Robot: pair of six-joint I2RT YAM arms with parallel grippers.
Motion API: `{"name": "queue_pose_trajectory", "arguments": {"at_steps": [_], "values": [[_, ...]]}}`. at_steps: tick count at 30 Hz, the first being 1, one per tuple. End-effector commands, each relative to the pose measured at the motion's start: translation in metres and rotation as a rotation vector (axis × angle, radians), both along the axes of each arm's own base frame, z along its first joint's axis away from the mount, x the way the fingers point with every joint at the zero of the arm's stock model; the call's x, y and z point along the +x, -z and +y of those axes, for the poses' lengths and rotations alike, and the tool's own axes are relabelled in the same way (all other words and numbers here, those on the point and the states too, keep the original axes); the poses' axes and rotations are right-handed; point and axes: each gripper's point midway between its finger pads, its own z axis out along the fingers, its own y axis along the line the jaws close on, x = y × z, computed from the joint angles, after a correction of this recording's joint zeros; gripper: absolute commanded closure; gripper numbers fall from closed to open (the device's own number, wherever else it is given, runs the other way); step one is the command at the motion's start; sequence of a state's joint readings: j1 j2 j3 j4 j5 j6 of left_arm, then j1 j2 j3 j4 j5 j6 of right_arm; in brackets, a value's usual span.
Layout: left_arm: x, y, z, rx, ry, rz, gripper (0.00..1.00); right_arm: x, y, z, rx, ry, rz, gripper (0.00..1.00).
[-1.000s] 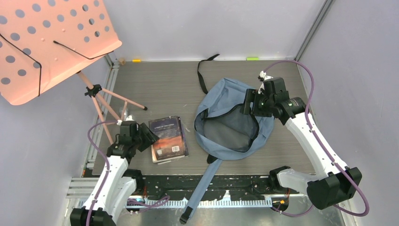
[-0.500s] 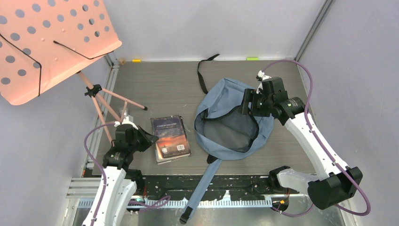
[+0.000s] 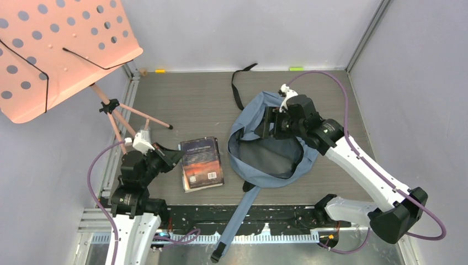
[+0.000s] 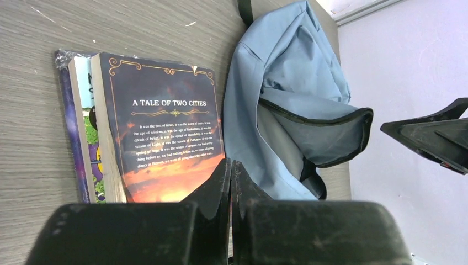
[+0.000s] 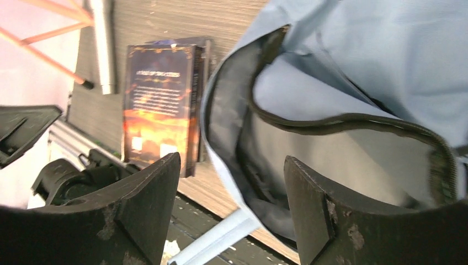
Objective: Pack the student bag
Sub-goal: Pick up the book from the center of the board.
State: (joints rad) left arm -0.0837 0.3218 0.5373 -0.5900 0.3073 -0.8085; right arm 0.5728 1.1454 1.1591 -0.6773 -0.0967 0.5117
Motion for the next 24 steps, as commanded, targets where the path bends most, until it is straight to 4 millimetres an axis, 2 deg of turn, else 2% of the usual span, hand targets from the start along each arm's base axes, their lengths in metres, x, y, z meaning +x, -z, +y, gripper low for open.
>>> {"name": "queue_pose_trajectory", "arguments": {"at_steps": [1,4,7,10,11,12,16,24], "values": [[-0.001,-0.010,0.002,0.017,0.000,-0.028,1.00,0.005,-0.019,0.038,0.120,-0.018,-0.056,0.25],[0.001,0.010,0.015,0.057,-0.073,0.052,0.98,-0.005,-0.012,0.065,0.129,-0.062,-0.035,0.25],[0.005,0.029,0.025,0.108,-0.117,0.111,0.72,-0.009,-0.001,0.094,0.163,-0.085,-0.011,0.25],[0.011,0.046,0.023,0.123,-0.099,0.165,0.55,-0.019,0.011,0.125,0.199,-0.126,0.031,0.27],[0.014,0.051,0.022,0.124,-0.093,0.177,0.52,-0.017,0.016,0.135,0.199,-0.137,0.042,0.28],[0.016,0.054,0.021,0.129,-0.081,0.185,0.50,-0.019,0.024,0.147,0.187,-0.156,0.060,0.28],[0.025,0.068,0.021,0.150,-0.069,0.201,0.42,-0.012,0.050,0.173,0.150,-0.180,0.100,0.29],[0.028,0.096,0.018,0.133,-0.067,0.242,0.47,0.005,0.097,0.203,0.085,-0.199,0.176,0.36]]}}
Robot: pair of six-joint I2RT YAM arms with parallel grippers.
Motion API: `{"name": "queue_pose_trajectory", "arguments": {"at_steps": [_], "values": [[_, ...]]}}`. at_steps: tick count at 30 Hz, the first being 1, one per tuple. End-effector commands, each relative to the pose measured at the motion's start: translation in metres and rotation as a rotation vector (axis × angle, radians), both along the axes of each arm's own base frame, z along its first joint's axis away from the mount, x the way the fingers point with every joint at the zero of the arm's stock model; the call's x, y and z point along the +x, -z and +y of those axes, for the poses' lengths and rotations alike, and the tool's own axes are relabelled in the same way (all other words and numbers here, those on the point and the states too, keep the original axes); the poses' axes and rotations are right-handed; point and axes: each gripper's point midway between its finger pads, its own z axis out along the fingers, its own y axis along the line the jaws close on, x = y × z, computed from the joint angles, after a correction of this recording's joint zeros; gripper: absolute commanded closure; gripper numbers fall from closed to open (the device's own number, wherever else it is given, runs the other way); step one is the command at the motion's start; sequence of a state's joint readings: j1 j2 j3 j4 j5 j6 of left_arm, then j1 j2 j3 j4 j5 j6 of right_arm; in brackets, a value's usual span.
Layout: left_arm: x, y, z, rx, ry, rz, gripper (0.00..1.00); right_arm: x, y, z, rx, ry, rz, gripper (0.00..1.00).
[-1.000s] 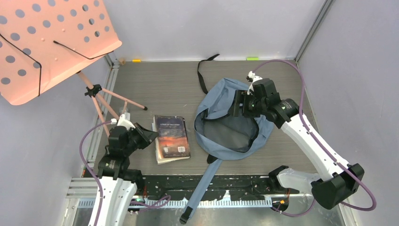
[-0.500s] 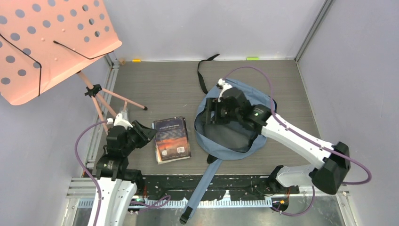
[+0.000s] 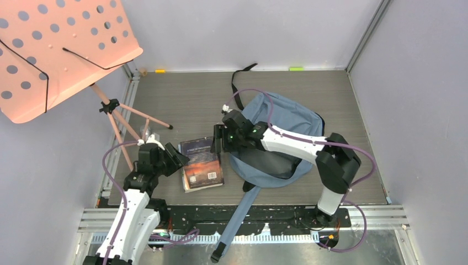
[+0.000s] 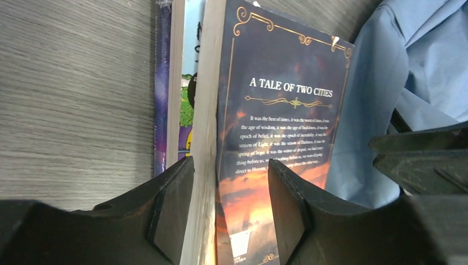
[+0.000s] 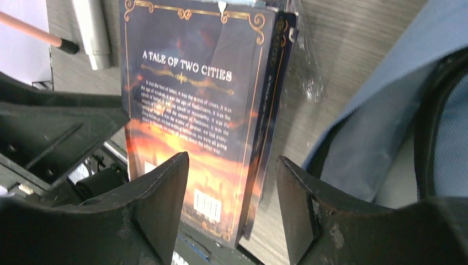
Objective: Pack the student bag
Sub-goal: Pick up the book from the center of the board.
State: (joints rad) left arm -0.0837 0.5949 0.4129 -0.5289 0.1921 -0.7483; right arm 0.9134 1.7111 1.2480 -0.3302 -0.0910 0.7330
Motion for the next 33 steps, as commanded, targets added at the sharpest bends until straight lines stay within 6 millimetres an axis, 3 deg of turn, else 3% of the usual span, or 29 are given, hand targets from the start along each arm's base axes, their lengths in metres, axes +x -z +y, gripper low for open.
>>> {"name": "queue_pose_trajectory", "arguments": {"at_steps": [1,7,12,19,27,33], "values": [[0.013,-0.002,-0.001,0.001,0.004,-0.065,0.47,0.018,-0.013,0.027,0.066,-0.003,-0.032,0.36],[0.010,0.013,0.001,0.012,0.005,-0.024,0.49,0.020,0.016,0.038,0.037,-0.022,0.020,0.39],[0.009,0.019,0.002,0.021,0.005,0.002,0.53,0.016,0.024,0.047,0.063,-0.054,0.053,0.41],[0.005,0.030,0.003,0.023,-0.001,0.026,0.68,0.001,0.032,0.067,0.134,-0.141,0.137,0.43],[0.002,0.036,-0.002,-0.004,0.013,0.030,0.82,-0.011,0.000,0.080,0.265,-0.222,0.143,0.48],[0.003,0.028,-0.008,-0.032,0.033,0.000,0.86,-0.018,-0.047,0.089,0.422,-0.258,0.117,0.59]]}}
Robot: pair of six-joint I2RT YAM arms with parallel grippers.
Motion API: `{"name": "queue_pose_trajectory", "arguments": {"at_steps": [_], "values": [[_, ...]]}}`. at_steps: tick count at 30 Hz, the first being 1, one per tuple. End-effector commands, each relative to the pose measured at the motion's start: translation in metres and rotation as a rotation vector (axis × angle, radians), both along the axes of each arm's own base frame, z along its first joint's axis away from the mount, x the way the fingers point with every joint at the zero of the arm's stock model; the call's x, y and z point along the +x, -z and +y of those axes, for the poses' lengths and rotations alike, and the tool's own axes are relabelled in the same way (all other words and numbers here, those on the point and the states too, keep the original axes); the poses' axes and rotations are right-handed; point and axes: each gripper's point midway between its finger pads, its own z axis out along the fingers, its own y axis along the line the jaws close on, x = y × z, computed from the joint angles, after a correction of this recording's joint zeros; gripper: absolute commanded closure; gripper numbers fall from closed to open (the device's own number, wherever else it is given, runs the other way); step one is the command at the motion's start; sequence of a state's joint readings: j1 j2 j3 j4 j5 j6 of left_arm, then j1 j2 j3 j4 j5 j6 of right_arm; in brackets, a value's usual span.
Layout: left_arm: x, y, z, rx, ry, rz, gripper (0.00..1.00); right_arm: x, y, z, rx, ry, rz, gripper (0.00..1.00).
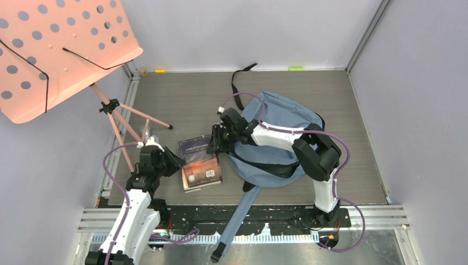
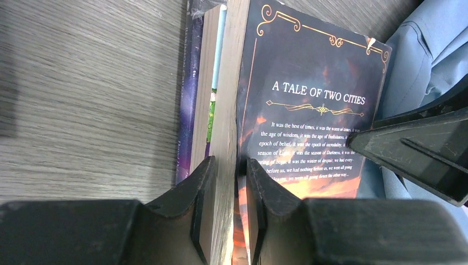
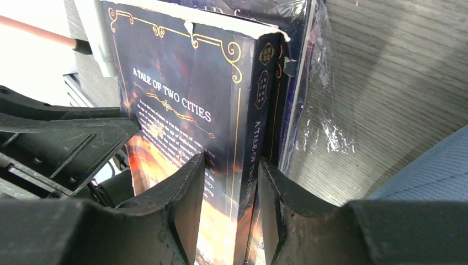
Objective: Pack the student bag
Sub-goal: Pick up the book from the center of the board.
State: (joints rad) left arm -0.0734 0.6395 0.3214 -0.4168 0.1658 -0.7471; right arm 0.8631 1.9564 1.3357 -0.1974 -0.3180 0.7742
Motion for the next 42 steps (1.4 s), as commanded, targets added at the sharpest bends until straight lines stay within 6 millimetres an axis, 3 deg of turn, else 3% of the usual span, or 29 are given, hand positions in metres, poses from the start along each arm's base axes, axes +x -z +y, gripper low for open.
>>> {"name": "queue_pose_trajectory", "arguments": {"at_steps": [1,5,8,13,22,29,31,32,34,36,39,42], "values": [[-0.001,-0.003,-0.015,-0.056,0.066,-0.030,0.86,-0.032,-0.104,0.048,0.360,-0.149,-0.057,0.59],[-0.001,-0.010,-0.020,-0.081,0.087,-0.056,0.87,-0.035,-0.121,0.047,0.394,-0.165,-0.081,0.60],[0.000,-0.014,-0.023,-0.095,0.101,-0.079,0.87,-0.041,-0.119,0.050,0.406,-0.186,-0.076,0.62],[0.001,-0.015,-0.027,-0.112,0.118,-0.093,0.88,-0.049,-0.105,0.056,0.422,-0.207,-0.047,0.64],[0.000,-0.014,-0.031,-0.137,0.130,-0.097,0.91,-0.044,-0.059,0.058,0.310,-0.196,-0.046,0.60],[0.000,-0.016,-0.032,-0.139,0.133,-0.109,0.91,-0.049,-0.045,0.065,0.274,-0.227,-0.048,0.57],[-0.001,-0.018,-0.032,-0.138,0.135,-0.112,0.91,-0.048,-0.051,0.065,0.279,-0.221,-0.063,0.65],[0.000,-0.020,-0.032,-0.135,0.139,-0.118,0.90,-0.048,-0.054,0.064,0.275,-0.218,-0.069,0.74],[0.000,-0.029,-0.032,-0.124,0.151,-0.137,0.76,-0.044,-0.067,0.057,0.246,-0.211,-0.122,0.91],[0.001,-0.046,-0.031,-0.108,0.168,-0.176,0.56,-0.040,-0.088,0.046,0.212,-0.200,-0.187,0.98],[0.002,-0.090,-0.032,-0.079,0.207,-0.289,0.26,-0.031,-0.138,0.026,0.200,-0.152,-0.321,0.99],[-0.002,-0.135,-0.037,-0.074,0.264,-0.418,0.05,-0.028,-0.179,0.005,0.184,-0.134,-0.414,0.99]]}}
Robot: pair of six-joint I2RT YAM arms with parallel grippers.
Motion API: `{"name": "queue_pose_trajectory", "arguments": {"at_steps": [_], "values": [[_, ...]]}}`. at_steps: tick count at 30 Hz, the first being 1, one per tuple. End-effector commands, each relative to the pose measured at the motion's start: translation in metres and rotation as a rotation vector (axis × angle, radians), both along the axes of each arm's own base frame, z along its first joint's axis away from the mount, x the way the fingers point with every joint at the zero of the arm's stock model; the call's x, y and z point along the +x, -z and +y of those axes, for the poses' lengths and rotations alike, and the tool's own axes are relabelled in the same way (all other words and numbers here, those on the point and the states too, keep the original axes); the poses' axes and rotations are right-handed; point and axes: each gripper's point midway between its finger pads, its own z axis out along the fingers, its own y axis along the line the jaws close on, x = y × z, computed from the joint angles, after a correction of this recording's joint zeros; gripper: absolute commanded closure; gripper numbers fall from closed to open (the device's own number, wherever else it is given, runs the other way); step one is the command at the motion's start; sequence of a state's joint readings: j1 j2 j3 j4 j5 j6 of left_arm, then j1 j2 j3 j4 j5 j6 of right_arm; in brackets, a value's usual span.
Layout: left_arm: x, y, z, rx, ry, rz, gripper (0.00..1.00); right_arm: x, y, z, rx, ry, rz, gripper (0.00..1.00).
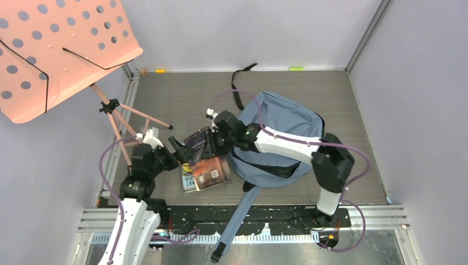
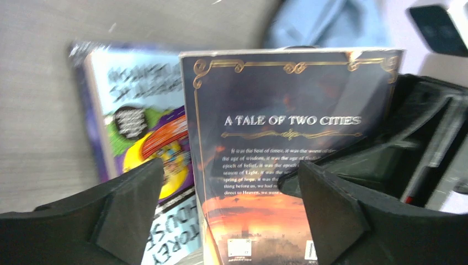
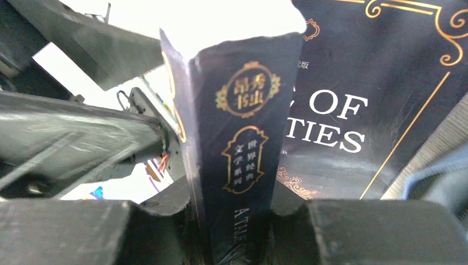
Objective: Pack the student bag
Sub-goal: Pick up the book from the center of the board.
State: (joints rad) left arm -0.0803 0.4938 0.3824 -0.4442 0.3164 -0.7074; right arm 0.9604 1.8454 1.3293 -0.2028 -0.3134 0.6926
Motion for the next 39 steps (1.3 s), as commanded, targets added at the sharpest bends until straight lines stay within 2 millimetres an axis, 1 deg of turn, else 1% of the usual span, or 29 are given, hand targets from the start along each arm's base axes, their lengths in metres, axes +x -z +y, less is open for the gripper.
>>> {"name": "queue_pose_trajectory", "arguments": {"at_steps": [1,2,3,4,5,6,7,8,12,13,14,16,18,22,23,24,26,27,29,30,31,32,33,34,35,36,37,38,39], "values": [[-0.002,-0.097,-0.016,-0.017,0.127,-0.291,0.02,0.011,-0.152,-0.022,0.162,0.019,-0.311,0.99],[-0.005,-0.112,-0.019,-0.029,0.151,-0.339,0.01,0.008,-0.170,-0.030,0.175,0.017,-0.339,0.99],[-0.008,-0.127,-0.024,-0.044,0.177,-0.382,0.00,0.006,-0.178,-0.034,0.181,0.012,-0.350,0.99],[-0.011,-0.140,-0.027,-0.059,0.199,-0.417,0.00,0.001,-0.194,-0.041,0.194,0.005,-0.372,0.99],[-0.014,-0.151,-0.031,-0.077,0.224,-0.443,0.00,-0.001,-0.203,-0.045,0.203,0.002,-0.382,0.99],[-0.017,-0.161,-0.035,-0.098,0.247,-0.464,0.00,-0.008,-0.220,-0.052,0.232,-0.009,-0.400,0.99],[-0.020,-0.173,-0.040,-0.124,0.277,-0.493,0.00,-0.012,-0.228,-0.054,0.248,-0.017,-0.407,0.99],[-0.023,-0.184,-0.046,-0.156,0.309,-0.519,0.00,-0.022,-0.246,-0.060,0.290,-0.039,-0.417,0.99],[-0.036,-0.227,-0.067,-0.298,0.466,-0.635,0.00,-0.053,-0.293,-0.072,0.428,-0.117,-0.424,0.99],[-0.038,-0.235,-0.071,-0.323,0.504,-0.654,0.00,-0.058,-0.302,-0.073,0.457,-0.124,-0.424,0.99],[-0.041,-0.240,-0.075,-0.339,0.543,-0.659,0.00,-0.067,-0.310,-0.076,0.487,-0.153,-0.421,0.99],[-0.043,-0.246,-0.079,-0.359,0.596,-0.656,0.00,-0.076,-0.322,-0.079,0.530,-0.181,-0.416,0.99],[-0.047,-0.251,-0.083,-0.379,0.648,-0.661,0.00,-0.080,-0.326,-0.080,0.545,-0.190,-0.412,0.99],[-0.057,-0.261,-0.089,-0.422,0.704,-0.693,0.01,-0.082,-0.325,-0.077,0.551,-0.201,-0.403,0.99],[-0.058,-0.260,-0.090,-0.426,0.713,-0.690,0.06,-0.084,-0.326,-0.075,0.560,-0.206,-0.404,0.99],[-0.060,-0.259,-0.092,-0.433,0.721,-0.685,0.13,-0.084,-0.327,-0.074,0.563,-0.208,-0.405,0.99],[-0.066,-0.262,-0.094,-0.452,0.741,-0.705,0.36,-0.085,-0.328,-0.073,0.566,-0.212,-0.410,0.99],[-0.069,-0.264,-0.095,-0.465,0.748,-0.717,0.46,-0.084,-0.327,-0.072,0.564,-0.211,-0.413,1.00],[-0.073,-0.266,-0.097,-0.486,0.758,-0.729,0.61,-0.081,-0.325,-0.072,0.554,-0.199,-0.421,0.99],[-0.074,-0.267,-0.097,-0.491,0.761,-0.730,0.73,-0.079,-0.323,-0.072,0.549,-0.193,-0.423,0.99],[-0.075,-0.268,-0.097,-0.491,0.761,-0.736,0.81,-0.076,-0.319,-0.072,0.534,-0.177,-0.426,0.99],[-0.074,-0.268,-0.097,-0.492,0.757,-0.737,0.92,-0.074,-0.317,-0.072,0.526,-0.169,-0.427,0.96],[-0.074,-0.269,-0.097,-0.492,0.752,-0.744,0.99,-0.072,-0.312,-0.072,0.514,-0.157,-0.424,0.92],[-0.074,-0.271,-0.096,-0.492,0.744,-0.759,1.00,-0.070,-0.308,-0.072,0.507,-0.153,-0.420,0.81],[-0.073,-0.273,-0.095,-0.492,0.733,-0.780,1.00,-0.070,-0.307,-0.072,0.509,-0.150,-0.421,0.76],[-0.074,-0.277,-0.094,-0.493,0.721,-0.805,1.00,-0.070,-0.304,-0.070,0.515,-0.148,-0.413,0.65],[-0.074,-0.281,-0.092,-0.495,0.709,-0.832,1.00,-0.072,-0.306,-0.071,0.529,-0.151,-0.414,0.51],[-0.075,-0.286,-0.091,-0.497,0.699,-0.857,1.00,-0.073,-0.306,-0.071,0.548,-0.151,-0.410,0.44],[-0.076,-0.291,-0.090,-0.502,0.688,-0.879,1.00,-0.074,-0.305,-0.071,0.554,-0.149,-0.409,0.33]]}}
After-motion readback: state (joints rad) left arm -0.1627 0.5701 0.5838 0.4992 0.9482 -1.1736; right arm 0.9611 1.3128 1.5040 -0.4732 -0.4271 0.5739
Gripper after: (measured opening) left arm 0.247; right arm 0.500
